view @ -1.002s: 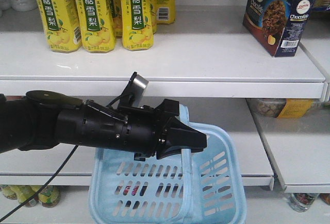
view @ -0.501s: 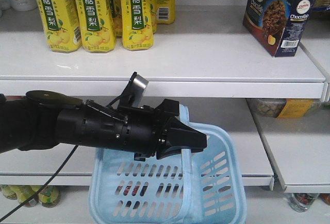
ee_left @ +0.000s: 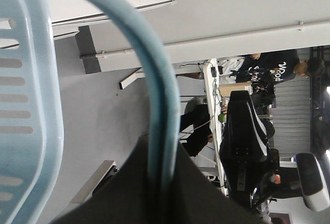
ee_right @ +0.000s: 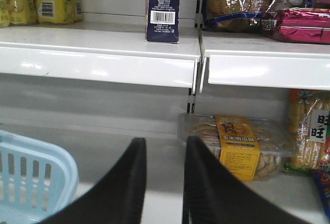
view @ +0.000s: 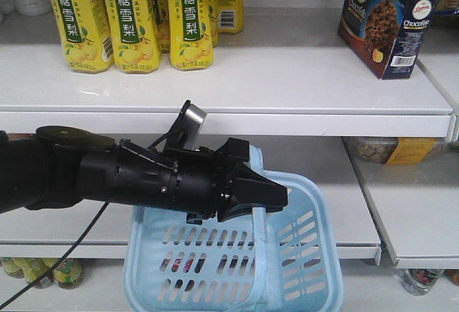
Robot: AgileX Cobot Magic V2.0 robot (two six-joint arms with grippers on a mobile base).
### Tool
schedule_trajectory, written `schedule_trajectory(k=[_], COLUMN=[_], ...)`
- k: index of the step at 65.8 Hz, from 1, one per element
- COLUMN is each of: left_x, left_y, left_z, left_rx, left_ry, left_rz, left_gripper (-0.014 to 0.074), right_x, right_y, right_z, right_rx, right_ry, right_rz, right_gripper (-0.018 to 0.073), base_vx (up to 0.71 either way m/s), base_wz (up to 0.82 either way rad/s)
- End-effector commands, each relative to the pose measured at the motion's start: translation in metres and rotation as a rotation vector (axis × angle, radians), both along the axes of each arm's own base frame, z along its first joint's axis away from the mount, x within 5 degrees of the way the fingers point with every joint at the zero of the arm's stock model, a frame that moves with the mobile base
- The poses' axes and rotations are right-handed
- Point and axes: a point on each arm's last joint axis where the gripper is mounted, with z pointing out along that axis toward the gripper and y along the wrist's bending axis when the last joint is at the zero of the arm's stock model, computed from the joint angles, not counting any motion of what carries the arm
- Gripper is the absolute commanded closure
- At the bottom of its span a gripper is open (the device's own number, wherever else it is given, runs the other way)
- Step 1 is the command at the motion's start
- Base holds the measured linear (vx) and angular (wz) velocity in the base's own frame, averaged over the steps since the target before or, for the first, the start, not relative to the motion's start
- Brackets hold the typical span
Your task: Left arm holds basket, right arm returns cookies
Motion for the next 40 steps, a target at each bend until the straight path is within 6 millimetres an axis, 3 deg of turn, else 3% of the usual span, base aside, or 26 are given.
schedule_trajectory(k=[1,40], left_x=[0.0032,0.0025], left_y=[0.0017,0.001], left_z=[0.0332,0.0331], left_rx=[-0.133,-0.132], left_ry=[-0.042,-0.042], left_rz=[0.059,0.056], left_gripper=[0.0599,0.0599], right_x=[-0.0006,-0.0006], right_y=[-0.0007,-0.0007], right_z=[0.0161,0.0161], right_rx=[0.008,0.008], right_ry=[-0.099,-0.099], right_rz=[-0.011,-0.011], right_gripper=[0.0576,0.057], base_vx=[0.0,0.0], base_wz=[0.0,0.0])
